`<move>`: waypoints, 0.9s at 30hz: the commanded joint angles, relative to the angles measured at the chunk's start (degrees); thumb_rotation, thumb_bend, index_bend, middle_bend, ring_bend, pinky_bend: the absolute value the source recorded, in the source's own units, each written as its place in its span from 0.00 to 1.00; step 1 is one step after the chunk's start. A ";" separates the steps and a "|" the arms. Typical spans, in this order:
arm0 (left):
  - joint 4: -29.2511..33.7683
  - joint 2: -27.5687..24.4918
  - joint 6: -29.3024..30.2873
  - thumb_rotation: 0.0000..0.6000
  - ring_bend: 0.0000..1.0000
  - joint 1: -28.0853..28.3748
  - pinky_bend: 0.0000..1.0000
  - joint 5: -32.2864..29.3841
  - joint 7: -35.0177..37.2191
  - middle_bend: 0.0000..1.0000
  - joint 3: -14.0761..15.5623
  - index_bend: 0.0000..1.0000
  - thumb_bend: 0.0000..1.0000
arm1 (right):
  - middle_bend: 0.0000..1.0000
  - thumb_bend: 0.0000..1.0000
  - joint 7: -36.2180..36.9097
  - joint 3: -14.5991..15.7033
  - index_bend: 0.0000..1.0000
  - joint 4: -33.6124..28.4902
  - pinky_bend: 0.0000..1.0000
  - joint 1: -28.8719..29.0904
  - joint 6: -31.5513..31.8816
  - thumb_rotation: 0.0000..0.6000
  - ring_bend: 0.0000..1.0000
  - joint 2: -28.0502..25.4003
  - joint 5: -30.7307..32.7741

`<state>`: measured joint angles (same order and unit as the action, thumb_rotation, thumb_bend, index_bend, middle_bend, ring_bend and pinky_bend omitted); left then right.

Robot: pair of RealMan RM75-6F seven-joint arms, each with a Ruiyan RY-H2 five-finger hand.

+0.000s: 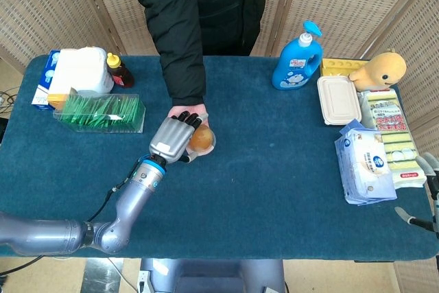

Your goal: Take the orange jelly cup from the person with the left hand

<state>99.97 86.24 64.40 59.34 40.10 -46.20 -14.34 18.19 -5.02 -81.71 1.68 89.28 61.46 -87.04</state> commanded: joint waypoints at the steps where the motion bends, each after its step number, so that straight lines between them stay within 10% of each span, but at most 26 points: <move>1: 0.13 0.03 0.55 1.00 0.20 0.10 0.42 0.22 -0.30 0.23 0.24 0.13 0.19 | 0.00 0.03 0.05 0.01 0.00 0.02 0.12 0.02 -0.06 1.00 0.03 -0.04 0.00; 12: -0.62 2.12 4.51 1.00 0.37 0.25 0.54 2.89 -1.94 0.42 0.96 0.38 0.22 | 0.00 0.03 0.43 -0.04 0.00 0.10 0.12 -0.04 0.05 1.00 0.03 -0.06 0.09; 27: 6.08 -0.40 8.55 1.00 0.40 -1.14 0.56 9.25 -1.89 0.46 0.81 0.41 0.24 | 0.00 0.03 1.27 -0.20 0.00 0.53 0.12 -0.15 0.20 1.00 0.03 -0.01 0.32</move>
<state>104.32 86.86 72.08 58.68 47.93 -48.25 -13.49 19.46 -5.23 -81.18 1.53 89.49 61.44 -86.71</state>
